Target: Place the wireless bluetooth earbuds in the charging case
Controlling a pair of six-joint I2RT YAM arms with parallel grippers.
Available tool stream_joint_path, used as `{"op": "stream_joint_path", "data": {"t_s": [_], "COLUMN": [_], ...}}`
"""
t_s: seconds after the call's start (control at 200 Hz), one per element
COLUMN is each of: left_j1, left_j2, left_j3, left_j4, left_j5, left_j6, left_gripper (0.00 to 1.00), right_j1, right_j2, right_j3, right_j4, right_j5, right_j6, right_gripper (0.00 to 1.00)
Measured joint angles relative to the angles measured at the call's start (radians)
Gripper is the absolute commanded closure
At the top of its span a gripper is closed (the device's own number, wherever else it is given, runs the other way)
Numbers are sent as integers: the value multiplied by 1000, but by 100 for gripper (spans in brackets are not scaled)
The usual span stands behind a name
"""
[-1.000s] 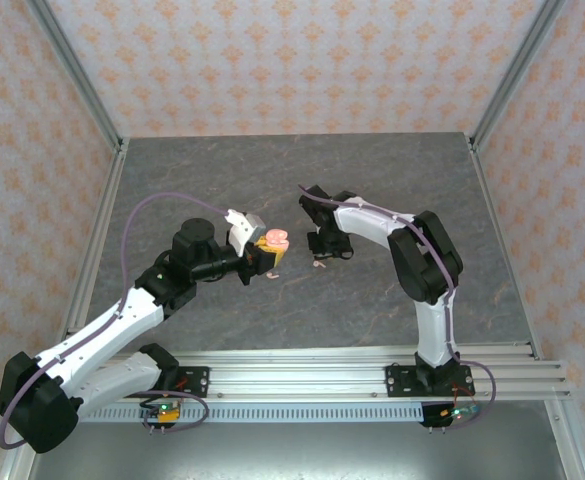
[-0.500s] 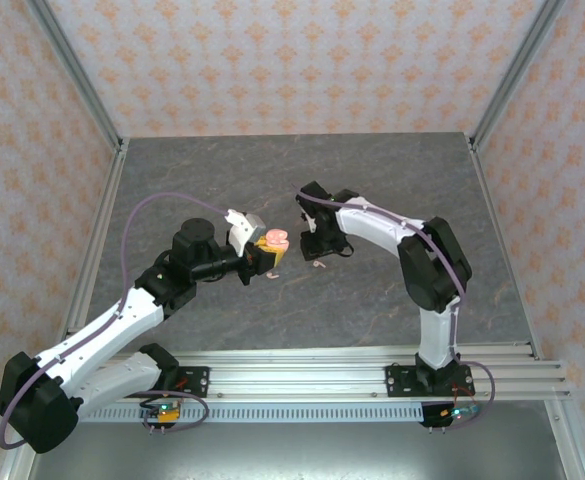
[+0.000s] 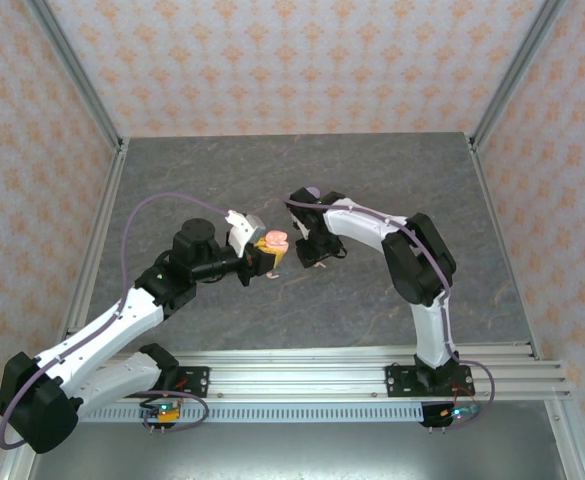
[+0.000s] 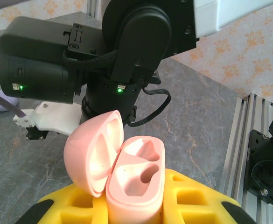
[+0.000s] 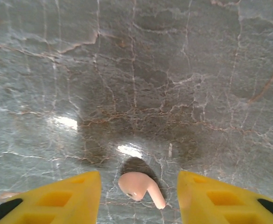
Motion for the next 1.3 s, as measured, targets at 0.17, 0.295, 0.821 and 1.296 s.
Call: {"op": "stream_joint_path", "data": {"t_s": [0.17, 0.295, 0.821, 1.296], "left_j1": [0, 0, 0, 0], "left_j2": [0, 0, 0, 0], "left_j3": [0, 0, 0, 1], "left_j4": [0, 0, -1, 0], "left_j5": [0, 0, 0, 0], "left_j6": [0, 0, 0, 0], "left_gripper": [89, 89, 89, 89], "right_j1": [4, 10, 13, 20], "right_j2": [12, 12, 29, 30], "right_j3": [1, 2, 11, 12], "right_j4": [-11, -12, -19, -18], "right_j5": [0, 1, 29, 38], "right_j6": [-13, -15, -18, 6], "right_gripper": [59, 60, 70, 72]}}
